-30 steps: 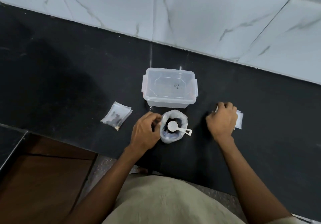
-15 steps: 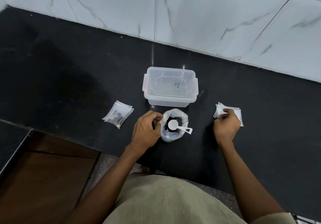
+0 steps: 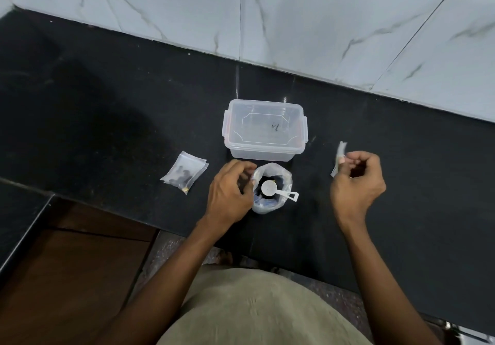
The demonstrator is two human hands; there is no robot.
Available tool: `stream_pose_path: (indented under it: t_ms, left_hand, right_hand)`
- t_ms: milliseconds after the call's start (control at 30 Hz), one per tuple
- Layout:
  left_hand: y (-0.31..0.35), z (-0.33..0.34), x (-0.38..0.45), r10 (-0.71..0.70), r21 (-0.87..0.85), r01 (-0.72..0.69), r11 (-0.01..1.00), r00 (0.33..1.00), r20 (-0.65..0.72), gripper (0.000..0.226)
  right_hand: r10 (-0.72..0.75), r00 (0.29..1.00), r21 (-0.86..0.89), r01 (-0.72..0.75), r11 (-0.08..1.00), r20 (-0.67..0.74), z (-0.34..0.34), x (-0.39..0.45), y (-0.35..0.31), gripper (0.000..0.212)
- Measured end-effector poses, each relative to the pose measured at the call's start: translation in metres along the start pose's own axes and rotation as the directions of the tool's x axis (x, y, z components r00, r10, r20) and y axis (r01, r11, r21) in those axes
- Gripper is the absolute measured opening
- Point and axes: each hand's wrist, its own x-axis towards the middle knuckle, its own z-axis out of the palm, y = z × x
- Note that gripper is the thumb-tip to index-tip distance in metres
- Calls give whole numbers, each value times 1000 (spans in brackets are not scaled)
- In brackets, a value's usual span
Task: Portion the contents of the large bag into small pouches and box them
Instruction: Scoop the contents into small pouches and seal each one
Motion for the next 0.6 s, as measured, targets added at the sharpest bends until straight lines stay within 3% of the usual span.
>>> stream_pose_path:
  t_ms: [67, 200, 267, 400, 500, 600]
  left_hand:
    - [12, -1, 2, 75, -39, -74, 997, 997, 21, 50]
    - [35, -1, 10, 194, -8, -194, 981, 975, 110, 94]
    - [42, 0, 14, 222, 20, -227, 974, 965, 143, 92]
    - [43, -1, 15, 250, 56, -259, 964, 959, 135, 63]
    - [43, -4, 9, 280, 69, -291, 954, 951, 129, 47]
    - [45, -5, 5, 277, 79, -295, 952, 943, 185, 47]
  right_hand:
    - [75, 979, 129, -100, 987, 188, 3, -12, -19, 21]
    - [96, 824, 295, -305, 906, 558, 10, -34, -44, 26]
    - [76, 771, 329, -356, 874, 632, 11, -43, -51, 25]
    - [56, 723, 332, -384, 862, 689, 8, -48, -53, 23]
    - [63, 724, 234, -302, 924, 687, 7, -43, -43, 27]
    - [64, 682, 91, -188, 978, 729, 9, -41, -37, 45]
